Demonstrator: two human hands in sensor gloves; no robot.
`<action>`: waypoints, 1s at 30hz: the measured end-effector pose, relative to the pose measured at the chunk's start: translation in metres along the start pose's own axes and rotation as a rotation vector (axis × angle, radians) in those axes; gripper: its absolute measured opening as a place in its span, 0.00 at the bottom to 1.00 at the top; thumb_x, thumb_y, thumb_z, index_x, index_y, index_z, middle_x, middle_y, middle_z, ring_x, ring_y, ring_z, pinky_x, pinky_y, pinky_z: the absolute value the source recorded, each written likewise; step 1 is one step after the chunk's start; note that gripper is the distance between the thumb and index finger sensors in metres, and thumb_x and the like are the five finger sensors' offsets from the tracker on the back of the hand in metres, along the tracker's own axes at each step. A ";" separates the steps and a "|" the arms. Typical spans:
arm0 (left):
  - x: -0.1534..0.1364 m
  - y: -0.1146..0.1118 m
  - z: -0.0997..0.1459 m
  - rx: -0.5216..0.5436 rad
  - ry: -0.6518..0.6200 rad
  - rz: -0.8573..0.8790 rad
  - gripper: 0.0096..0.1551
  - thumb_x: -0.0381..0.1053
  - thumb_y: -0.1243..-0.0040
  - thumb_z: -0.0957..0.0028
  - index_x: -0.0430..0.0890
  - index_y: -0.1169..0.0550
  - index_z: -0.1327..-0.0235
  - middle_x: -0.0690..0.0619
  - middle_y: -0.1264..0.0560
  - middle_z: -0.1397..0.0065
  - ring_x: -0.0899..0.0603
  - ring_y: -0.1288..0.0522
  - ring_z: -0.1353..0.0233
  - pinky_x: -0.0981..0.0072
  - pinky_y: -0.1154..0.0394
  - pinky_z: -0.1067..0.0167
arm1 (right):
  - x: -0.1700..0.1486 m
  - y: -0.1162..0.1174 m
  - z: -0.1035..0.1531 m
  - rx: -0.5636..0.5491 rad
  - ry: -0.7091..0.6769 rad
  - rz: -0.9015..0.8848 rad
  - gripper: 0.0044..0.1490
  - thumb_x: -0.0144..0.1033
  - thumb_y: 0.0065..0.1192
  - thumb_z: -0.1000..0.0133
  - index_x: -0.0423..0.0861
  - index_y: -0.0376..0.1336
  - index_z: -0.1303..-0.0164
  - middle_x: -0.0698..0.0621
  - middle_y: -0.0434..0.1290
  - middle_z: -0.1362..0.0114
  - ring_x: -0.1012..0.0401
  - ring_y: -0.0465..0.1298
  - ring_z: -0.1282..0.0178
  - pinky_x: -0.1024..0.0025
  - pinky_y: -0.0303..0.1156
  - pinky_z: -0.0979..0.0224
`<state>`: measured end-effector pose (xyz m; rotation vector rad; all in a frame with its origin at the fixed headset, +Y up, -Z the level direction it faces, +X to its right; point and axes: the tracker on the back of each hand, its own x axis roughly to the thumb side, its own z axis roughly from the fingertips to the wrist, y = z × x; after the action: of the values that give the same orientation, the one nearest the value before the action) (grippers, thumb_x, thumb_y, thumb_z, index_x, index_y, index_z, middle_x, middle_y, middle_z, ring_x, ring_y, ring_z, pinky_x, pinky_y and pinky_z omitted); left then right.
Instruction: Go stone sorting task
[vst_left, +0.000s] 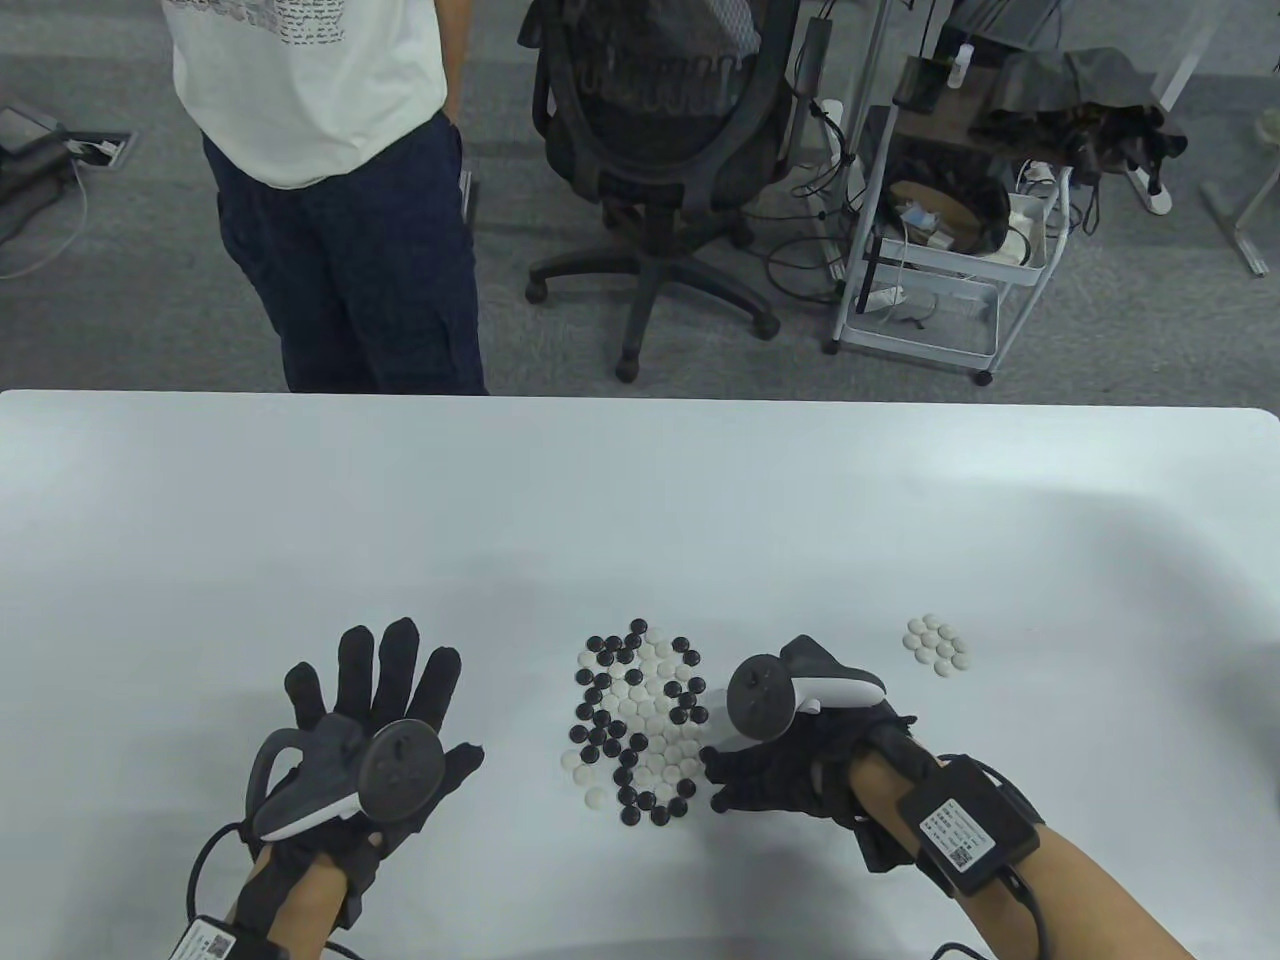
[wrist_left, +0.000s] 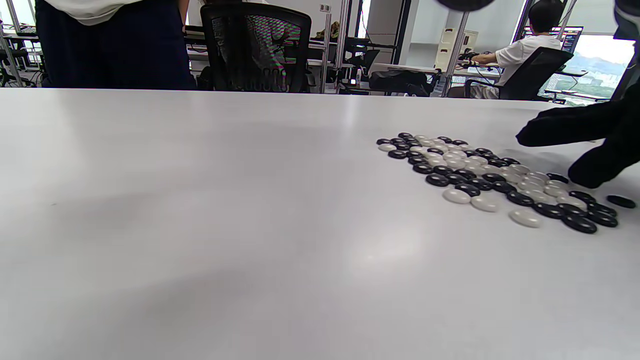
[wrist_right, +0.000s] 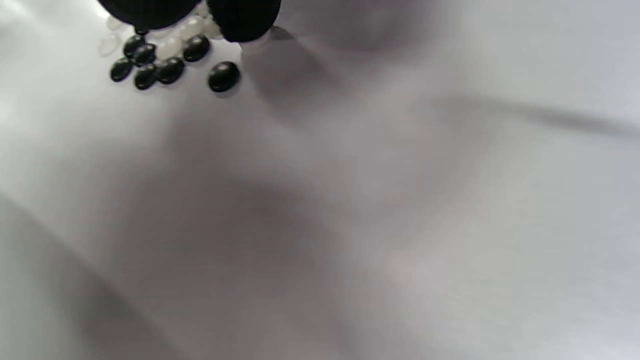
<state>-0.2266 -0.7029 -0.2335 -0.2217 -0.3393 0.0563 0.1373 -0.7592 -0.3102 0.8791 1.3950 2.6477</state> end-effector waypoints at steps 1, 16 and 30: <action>0.000 0.000 0.000 -0.001 0.001 0.000 0.47 0.64 0.67 0.33 0.41 0.62 0.13 0.26 0.74 0.16 0.17 0.75 0.24 0.11 0.74 0.45 | -0.006 0.001 0.003 -0.004 0.016 -0.005 0.38 0.56 0.40 0.40 0.55 0.49 0.18 0.36 0.21 0.20 0.33 0.19 0.28 0.19 0.25 0.35; 0.002 0.000 0.000 -0.007 0.003 -0.009 0.47 0.64 0.67 0.33 0.41 0.62 0.13 0.26 0.74 0.16 0.17 0.75 0.24 0.11 0.74 0.45 | -0.099 0.012 0.055 -0.065 0.286 -0.135 0.37 0.55 0.42 0.39 0.55 0.52 0.19 0.36 0.23 0.19 0.33 0.19 0.27 0.19 0.25 0.35; 0.002 0.001 0.001 0.001 0.003 -0.007 0.47 0.64 0.67 0.33 0.41 0.62 0.13 0.26 0.74 0.15 0.17 0.75 0.24 0.11 0.74 0.45 | -0.152 0.013 0.076 -0.103 0.448 -0.232 0.36 0.55 0.43 0.39 0.55 0.53 0.20 0.37 0.23 0.19 0.33 0.19 0.27 0.19 0.25 0.35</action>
<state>-0.2249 -0.7015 -0.2327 -0.2198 -0.3371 0.0488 0.3051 -0.7509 -0.3376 0.1012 1.3129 2.8010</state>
